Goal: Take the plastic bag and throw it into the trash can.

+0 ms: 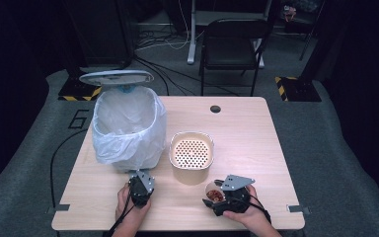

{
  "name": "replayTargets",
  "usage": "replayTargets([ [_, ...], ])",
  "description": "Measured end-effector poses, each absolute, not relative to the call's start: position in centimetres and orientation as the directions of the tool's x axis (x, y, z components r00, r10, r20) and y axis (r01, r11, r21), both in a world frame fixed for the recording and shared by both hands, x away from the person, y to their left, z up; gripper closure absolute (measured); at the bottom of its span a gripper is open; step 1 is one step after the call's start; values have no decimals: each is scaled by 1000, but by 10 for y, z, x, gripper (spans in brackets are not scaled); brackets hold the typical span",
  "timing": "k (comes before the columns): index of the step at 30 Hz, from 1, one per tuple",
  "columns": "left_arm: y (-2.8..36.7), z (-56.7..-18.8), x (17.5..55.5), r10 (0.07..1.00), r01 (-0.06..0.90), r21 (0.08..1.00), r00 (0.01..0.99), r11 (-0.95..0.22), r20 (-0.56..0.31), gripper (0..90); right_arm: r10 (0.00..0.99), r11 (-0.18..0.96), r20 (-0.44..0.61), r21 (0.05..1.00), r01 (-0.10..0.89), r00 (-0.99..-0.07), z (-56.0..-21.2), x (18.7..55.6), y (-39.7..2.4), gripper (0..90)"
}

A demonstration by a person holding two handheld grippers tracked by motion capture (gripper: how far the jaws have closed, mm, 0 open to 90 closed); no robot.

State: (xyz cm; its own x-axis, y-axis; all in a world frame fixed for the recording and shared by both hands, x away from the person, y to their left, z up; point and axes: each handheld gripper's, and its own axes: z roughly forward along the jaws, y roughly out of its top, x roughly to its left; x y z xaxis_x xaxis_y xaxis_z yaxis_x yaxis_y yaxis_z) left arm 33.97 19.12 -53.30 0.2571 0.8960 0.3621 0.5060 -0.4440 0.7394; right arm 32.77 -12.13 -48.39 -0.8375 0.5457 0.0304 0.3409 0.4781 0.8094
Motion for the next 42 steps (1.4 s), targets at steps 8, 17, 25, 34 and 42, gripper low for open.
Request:
replayTargets([
  [8,191,-533,340,896,506,740,257,-444,362,624,545,495,8,804,329,-839,-483,328,-121,232],
  [17,191,-533,340,896,506,740,257,-444,362,624,603,477,0,801,361,-797,-479,345,-135,233],
  [25,191,-533,340,897,503,742,258,-443,360,624,693,436,-12,804,405,-721,-478,378,-164,235],
  [34,191,-533,340,896,505,740,257,-444,361,624,757,400,-28,810,429,-653,-480,405,-181,235],
  [42,191,-533,340,897,505,741,257,-442,360,624,797,329,24,821,467,-604,-483,419,-190,223],
])
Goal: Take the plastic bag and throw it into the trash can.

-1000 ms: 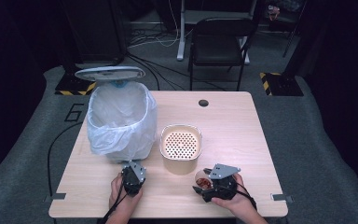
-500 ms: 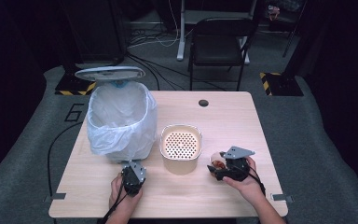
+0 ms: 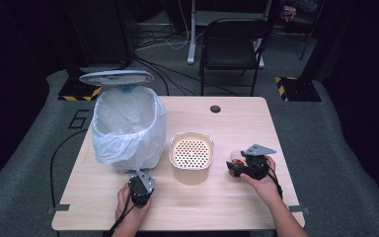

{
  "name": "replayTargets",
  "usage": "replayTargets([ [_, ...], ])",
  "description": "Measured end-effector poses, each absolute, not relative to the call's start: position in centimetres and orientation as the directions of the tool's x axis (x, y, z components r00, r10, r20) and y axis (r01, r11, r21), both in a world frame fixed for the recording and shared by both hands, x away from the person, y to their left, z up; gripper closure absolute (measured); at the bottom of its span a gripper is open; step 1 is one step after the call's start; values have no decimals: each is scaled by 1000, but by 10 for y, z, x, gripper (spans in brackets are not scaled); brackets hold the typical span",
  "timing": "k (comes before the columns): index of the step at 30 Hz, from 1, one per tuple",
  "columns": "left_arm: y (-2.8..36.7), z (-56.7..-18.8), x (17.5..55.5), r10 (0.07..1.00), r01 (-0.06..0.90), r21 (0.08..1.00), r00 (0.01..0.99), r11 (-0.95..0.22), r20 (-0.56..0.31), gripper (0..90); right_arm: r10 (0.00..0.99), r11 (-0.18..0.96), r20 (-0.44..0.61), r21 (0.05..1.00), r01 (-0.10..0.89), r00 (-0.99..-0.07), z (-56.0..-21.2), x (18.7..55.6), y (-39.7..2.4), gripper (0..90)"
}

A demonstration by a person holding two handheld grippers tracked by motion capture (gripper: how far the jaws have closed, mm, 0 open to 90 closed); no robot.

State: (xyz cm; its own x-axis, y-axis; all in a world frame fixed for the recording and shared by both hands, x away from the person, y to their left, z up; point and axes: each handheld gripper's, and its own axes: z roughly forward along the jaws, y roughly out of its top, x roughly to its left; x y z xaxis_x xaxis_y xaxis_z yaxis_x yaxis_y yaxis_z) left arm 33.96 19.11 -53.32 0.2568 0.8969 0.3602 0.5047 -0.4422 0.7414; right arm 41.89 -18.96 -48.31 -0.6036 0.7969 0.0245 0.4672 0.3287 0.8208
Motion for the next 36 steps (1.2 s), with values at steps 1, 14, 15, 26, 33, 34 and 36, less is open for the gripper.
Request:
replayTargets([
  [1,191,-533,340,896,504,741,258,-444,362,624,798,326,28,821,470,-602,-483,419,-190,219],
  [14,191,-533,340,896,504,741,258,-443,361,624,805,311,27,831,461,-593,-475,417,-191,101],
  [15,191,-533,340,896,507,740,256,-443,362,624,803,310,27,835,455,-596,-473,417,-191,102],
  [26,191,-533,340,897,505,742,257,-442,360,624,795,296,5,869,396,-607,-437,409,-181,189],
  [33,191,-533,340,896,504,741,258,-443,361,624,751,299,43,868,397,-659,-419,412,-156,353],
  [34,191,-533,340,896,505,740,257,-444,362,624,751,293,48,869,398,-658,-418,413,-152,359],
  [36,191,-533,340,896,505,740,257,-444,362,623,744,287,57,873,395,-665,-415,415,-146,397],
])
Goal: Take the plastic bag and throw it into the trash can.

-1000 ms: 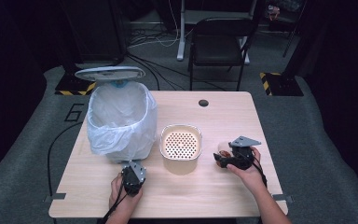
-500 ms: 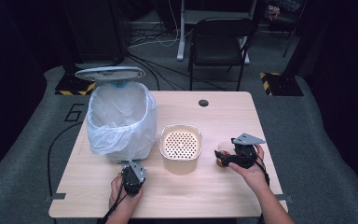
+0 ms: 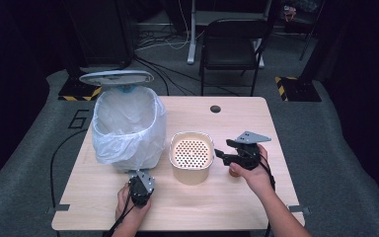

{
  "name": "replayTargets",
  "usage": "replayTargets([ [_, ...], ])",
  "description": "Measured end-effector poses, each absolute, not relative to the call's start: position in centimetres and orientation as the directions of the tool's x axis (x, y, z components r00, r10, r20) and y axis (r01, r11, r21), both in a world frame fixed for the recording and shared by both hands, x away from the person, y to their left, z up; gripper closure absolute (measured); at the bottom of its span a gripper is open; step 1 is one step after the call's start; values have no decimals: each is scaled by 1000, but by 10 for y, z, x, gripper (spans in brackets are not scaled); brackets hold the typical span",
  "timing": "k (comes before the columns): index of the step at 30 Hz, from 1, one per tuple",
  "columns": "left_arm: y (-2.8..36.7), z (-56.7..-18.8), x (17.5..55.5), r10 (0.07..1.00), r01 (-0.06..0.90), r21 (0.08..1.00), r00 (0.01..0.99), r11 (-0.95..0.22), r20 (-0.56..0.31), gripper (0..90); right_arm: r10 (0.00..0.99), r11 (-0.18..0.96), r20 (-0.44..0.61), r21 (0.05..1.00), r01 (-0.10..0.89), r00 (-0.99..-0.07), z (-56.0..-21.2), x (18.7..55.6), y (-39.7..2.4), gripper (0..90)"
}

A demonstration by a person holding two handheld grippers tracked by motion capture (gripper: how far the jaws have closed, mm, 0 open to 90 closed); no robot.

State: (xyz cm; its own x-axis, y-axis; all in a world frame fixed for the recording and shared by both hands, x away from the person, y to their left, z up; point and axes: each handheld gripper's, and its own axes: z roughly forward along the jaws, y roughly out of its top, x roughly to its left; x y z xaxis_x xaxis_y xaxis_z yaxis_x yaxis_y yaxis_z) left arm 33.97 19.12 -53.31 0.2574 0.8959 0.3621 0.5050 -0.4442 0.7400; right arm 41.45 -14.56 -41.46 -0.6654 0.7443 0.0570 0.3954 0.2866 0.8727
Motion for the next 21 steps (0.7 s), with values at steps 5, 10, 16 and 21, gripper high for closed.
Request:
replayTargets([
  [5,191,-533,340,896,506,739,258,-444,362,624,715,329,45,859,392,-698,-414,420,-129,476],
  [10,191,-533,340,896,505,740,258,-444,362,624,715,357,54,829,430,-697,-419,428,-115,538],
  [16,191,-533,340,896,505,741,258,-444,361,624,732,330,93,818,471,-675,-422,437,-116,555],
  [21,191,-533,340,896,505,740,258,-444,362,624,737,325,114,804,497,-666,-425,444,-112,556],
])
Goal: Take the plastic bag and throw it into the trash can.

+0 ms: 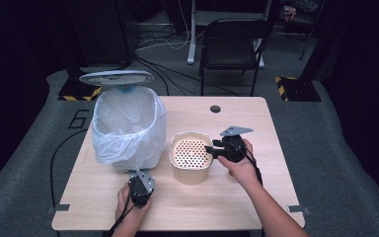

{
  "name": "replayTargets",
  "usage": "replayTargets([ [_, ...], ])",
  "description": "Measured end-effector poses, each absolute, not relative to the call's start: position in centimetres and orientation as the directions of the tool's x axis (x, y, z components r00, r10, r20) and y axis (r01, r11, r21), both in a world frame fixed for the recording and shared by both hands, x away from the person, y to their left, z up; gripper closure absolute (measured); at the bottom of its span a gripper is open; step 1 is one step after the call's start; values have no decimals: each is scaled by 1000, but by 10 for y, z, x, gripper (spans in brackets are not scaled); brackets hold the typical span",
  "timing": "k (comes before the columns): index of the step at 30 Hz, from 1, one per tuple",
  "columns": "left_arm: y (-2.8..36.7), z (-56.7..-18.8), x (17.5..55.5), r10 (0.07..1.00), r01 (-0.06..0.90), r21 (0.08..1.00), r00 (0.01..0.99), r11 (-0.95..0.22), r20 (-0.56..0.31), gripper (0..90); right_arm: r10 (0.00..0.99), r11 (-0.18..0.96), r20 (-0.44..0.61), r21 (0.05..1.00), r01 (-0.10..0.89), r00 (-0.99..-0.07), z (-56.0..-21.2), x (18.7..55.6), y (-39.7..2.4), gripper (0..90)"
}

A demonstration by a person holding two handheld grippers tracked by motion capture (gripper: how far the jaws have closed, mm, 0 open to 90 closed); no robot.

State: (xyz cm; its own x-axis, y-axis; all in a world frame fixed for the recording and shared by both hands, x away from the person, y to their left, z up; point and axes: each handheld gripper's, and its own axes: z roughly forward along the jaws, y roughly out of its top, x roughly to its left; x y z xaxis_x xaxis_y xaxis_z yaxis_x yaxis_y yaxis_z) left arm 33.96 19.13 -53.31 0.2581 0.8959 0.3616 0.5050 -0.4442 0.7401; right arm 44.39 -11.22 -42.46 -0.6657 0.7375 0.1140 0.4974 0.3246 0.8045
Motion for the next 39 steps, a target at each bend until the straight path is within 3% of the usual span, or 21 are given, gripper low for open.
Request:
replayTargets([
  [14,192,-533,339,894,506,737,266,-448,360,623,726,397,64,774,494,-684,-424,439,-110,577],
  [26,192,-533,340,894,506,737,267,-448,360,623,699,344,140,794,502,-701,-423,405,-128,548],
  [39,192,-533,340,894,504,739,267,-448,359,623,675,397,117,774,493,-728,-420,398,-124,616],
])
